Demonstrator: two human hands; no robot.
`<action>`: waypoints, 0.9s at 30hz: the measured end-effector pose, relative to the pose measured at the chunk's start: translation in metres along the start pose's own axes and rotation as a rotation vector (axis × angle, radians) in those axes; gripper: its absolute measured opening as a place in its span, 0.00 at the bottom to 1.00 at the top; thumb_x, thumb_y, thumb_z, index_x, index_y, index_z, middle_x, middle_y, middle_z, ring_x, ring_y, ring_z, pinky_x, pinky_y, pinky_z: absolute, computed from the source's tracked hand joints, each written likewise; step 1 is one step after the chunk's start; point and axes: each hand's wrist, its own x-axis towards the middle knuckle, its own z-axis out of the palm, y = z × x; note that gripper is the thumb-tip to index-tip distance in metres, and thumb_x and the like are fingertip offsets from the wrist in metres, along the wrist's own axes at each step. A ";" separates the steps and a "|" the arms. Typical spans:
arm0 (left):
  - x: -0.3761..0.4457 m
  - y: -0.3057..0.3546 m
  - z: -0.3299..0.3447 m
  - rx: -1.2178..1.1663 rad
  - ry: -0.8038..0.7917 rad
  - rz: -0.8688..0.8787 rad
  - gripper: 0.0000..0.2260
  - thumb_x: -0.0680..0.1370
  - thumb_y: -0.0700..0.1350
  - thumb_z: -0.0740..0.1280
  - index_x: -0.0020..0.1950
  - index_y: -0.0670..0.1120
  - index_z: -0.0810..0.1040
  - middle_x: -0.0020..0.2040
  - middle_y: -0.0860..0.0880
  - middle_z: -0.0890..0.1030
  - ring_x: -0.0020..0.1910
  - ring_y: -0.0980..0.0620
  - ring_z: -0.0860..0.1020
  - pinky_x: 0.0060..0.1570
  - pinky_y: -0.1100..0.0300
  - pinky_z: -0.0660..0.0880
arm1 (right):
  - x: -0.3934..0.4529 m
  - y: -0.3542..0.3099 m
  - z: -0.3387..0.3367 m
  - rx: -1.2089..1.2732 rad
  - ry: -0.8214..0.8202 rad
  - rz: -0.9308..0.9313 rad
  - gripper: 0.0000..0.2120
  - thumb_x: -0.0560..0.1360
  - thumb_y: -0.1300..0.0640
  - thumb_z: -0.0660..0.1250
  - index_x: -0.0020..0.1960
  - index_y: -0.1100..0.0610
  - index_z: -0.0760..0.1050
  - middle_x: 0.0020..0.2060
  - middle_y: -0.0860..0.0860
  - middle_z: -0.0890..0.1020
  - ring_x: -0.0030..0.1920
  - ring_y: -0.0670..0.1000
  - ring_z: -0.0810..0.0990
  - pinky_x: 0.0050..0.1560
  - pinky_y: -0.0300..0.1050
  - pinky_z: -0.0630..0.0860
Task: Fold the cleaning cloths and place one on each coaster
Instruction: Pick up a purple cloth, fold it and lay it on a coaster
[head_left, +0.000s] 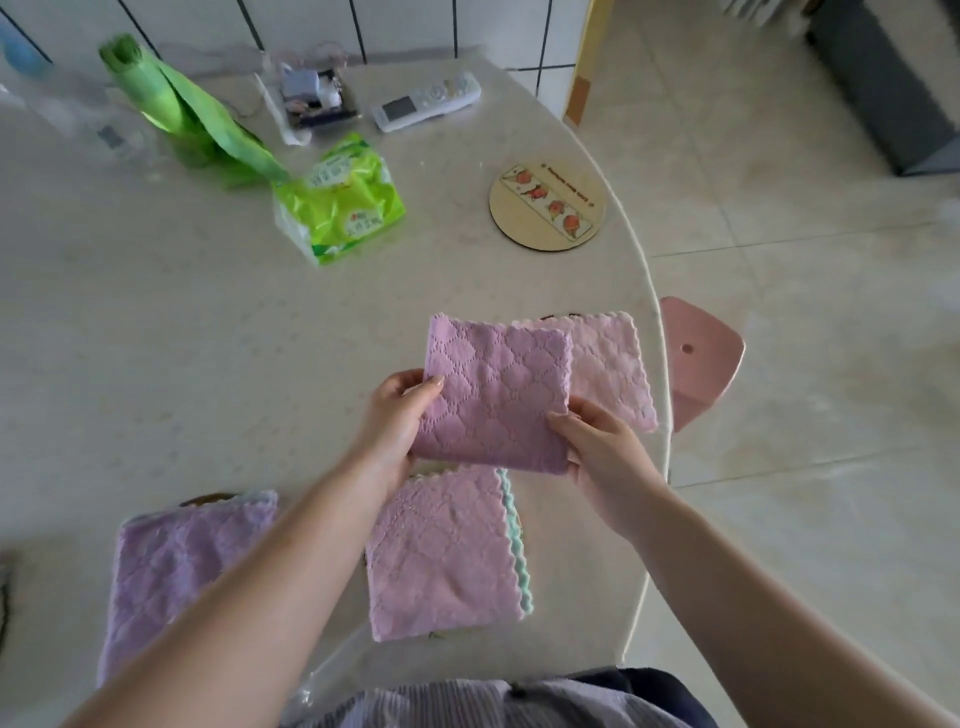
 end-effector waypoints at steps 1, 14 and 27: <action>0.004 0.002 0.009 -0.013 0.006 -0.006 0.04 0.77 0.39 0.63 0.47 0.44 0.77 0.41 0.44 0.82 0.34 0.49 0.81 0.39 0.55 0.77 | 0.007 -0.006 -0.007 0.017 -0.029 -0.010 0.09 0.76 0.66 0.61 0.50 0.56 0.78 0.44 0.53 0.84 0.44 0.51 0.82 0.60 0.60 0.72; 0.127 0.072 0.146 -0.053 0.264 0.134 0.04 0.74 0.39 0.66 0.42 0.47 0.78 0.44 0.43 0.81 0.43 0.45 0.78 0.50 0.49 0.74 | 0.167 -0.142 -0.077 -0.147 -0.120 -0.080 0.14 0.77 0.64 0.62 0.61 0.53 0.73 0.49 0.50 0.83 0.49 0.53 0.82 0.55 0.52 0.78; 0.220 0.109 0.163 0.039 0.444 0.184 0.10 0.74 0.39 0.69 0.36 0.50 0.72 0.35 0.52 0.75 0.40 0.51 0.74 0.41 0.62 0.68 | 0.285 -0.186 -0.062 -0.372 -0.112 -0.124 0.11 0.75 0.61 0.65 0.57 0.54 0.75 0.47 0.53 0.82 0.47 0.56 0.80 0.56 0.60 0.77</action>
